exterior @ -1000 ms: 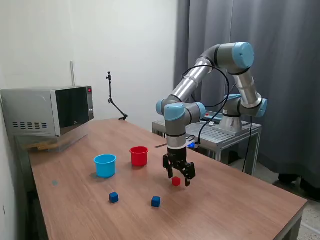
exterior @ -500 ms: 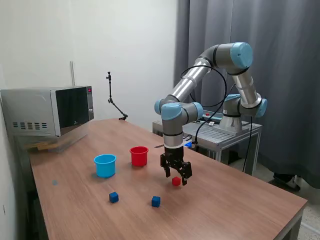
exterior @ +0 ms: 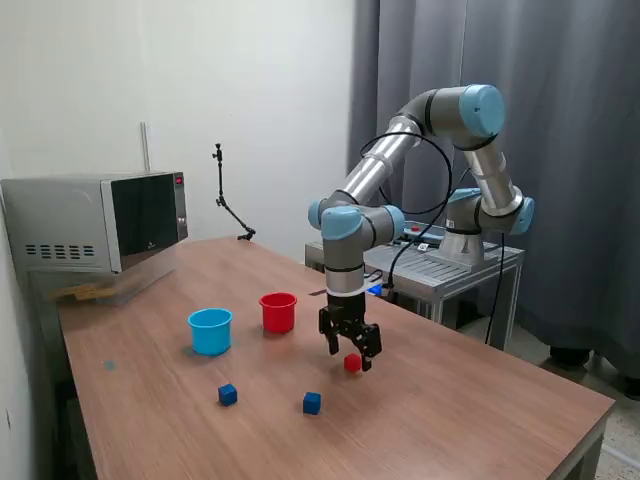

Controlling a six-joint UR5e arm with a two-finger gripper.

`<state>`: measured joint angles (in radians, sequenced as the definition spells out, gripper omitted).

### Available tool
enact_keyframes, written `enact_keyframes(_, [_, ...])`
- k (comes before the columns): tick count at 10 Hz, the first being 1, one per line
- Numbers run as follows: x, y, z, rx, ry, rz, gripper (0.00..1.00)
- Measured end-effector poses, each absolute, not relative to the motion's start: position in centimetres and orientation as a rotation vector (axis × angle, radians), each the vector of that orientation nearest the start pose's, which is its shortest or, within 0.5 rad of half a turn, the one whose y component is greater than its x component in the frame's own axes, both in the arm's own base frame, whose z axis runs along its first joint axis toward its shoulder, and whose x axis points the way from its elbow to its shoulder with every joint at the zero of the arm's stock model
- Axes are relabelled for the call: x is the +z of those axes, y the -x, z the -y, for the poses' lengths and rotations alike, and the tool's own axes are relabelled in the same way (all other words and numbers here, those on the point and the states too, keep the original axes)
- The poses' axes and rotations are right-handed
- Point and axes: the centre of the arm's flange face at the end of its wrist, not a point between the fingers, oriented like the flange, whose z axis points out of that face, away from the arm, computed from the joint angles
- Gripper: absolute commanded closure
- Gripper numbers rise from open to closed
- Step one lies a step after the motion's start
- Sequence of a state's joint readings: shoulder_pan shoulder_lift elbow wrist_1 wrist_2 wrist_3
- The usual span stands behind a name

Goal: Place red objects in the red bin, and blue objects in the blue bin.

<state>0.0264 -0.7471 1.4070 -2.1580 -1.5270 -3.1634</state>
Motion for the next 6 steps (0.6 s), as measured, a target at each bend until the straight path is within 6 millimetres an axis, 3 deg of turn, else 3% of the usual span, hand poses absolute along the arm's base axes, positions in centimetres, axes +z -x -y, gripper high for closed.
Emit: enact_keyframes(6, [9.46, 70.19, 15.65, -0.13, 2.254, -2.151, 0.0])
